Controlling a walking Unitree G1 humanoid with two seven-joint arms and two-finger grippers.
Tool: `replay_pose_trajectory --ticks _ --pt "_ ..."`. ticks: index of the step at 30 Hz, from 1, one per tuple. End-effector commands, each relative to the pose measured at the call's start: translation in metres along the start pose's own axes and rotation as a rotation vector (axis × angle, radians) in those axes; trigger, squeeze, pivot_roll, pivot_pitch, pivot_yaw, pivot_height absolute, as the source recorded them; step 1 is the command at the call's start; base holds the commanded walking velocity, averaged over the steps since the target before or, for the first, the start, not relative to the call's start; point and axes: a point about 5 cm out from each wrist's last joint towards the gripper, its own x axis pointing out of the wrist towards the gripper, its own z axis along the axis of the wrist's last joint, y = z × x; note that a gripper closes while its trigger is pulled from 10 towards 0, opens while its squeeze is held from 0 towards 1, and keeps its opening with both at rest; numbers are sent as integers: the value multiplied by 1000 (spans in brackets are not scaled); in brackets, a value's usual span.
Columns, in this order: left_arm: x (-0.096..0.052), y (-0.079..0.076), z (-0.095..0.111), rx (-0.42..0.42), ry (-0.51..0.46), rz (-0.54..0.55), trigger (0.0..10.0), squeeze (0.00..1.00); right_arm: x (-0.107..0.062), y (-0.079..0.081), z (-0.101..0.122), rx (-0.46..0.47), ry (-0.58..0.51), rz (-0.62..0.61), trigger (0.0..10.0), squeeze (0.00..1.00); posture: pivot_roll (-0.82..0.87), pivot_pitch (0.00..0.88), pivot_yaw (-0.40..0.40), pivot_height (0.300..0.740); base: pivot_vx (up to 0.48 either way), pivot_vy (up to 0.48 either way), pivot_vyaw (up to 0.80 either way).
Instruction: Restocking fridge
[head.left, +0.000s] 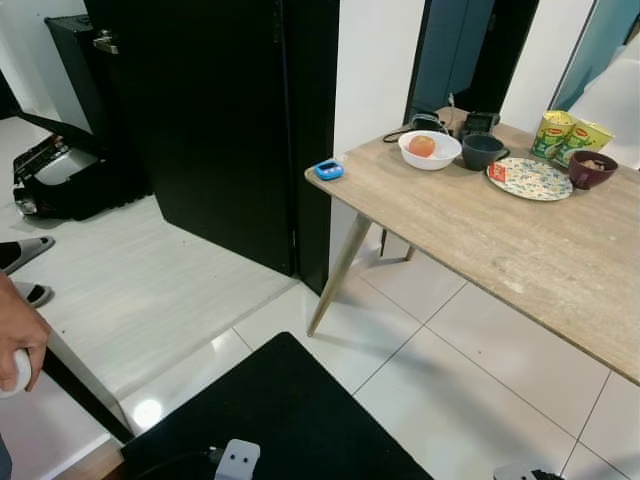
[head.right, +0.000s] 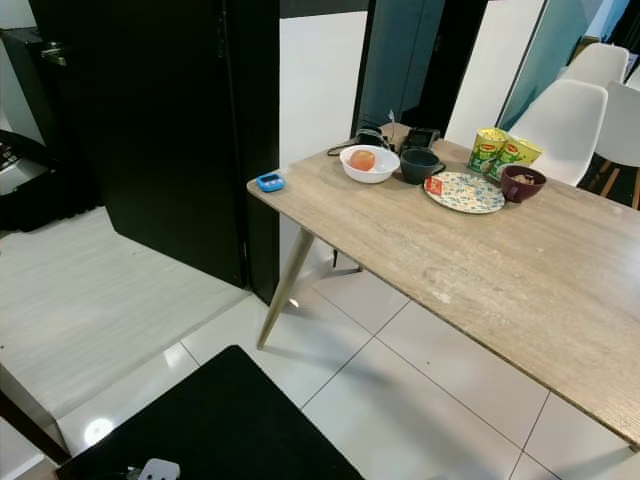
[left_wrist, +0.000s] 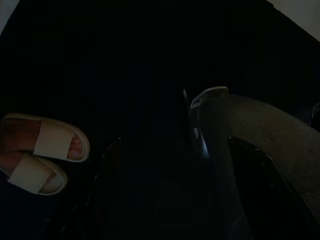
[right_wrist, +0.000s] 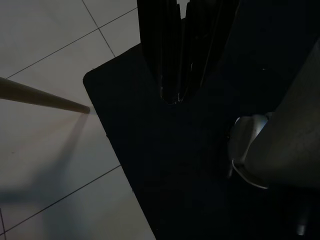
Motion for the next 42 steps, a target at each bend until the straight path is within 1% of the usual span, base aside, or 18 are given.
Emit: replay_pose_trajectory --ticks 1,9,13,19,21,27,37,39,40,42 --pt "-1 -15 -19 12 75 -47 10000 0 0 1 -2 -9 5 0 10000 0 44 0 -43 740 0 0 0" --pt "-1 -14 -18 19 78 -45 10000 0 2 12 -3 -24 11 28 10000 0 46 0 -32 740 0 0 0" --pt "-1 -13 -18 20 78 -45 10000 0 2 13 -2 -23 12 36 10000 0 48 0 -31 740 0 0 0" --pt "-1 -12 -16 25 77 -42 10000 0 2 14 2 -11 17 49 10000 0 51 0 -27 740 0 0 800" --pt "0 -12 -16 28 77 -43 10000 0 3 15 8 -1 11 50 10000 0 50 0 -23 740 0 0 800" --pt "-1 -11 -15 29 77 -42 10000 0 3 15 11 4 8 50 10000 0 50 0 -19 740 0 0 800" --pt "-1 -8 -15 30 76 -35 10000 0 4 17 8 4 16 37 10000 0 43 0 -11 740 0 0 800" --pt "-1 -8 -15 29 77 -32 10000 0 4 16 8 -6 15 24 10000 0 41 0 -10 740 0 0 234" --pt "-1 -7 -16 29 79 -29 10000 0 4 16 8 10 14 12 10000 0 36 0 -7 740 0 0 0" --pt "-1 -7 -16 29 79 -29 10000 0 4 17 8 15 14 12 10000 0 36 0 -7 740 0 0 0"
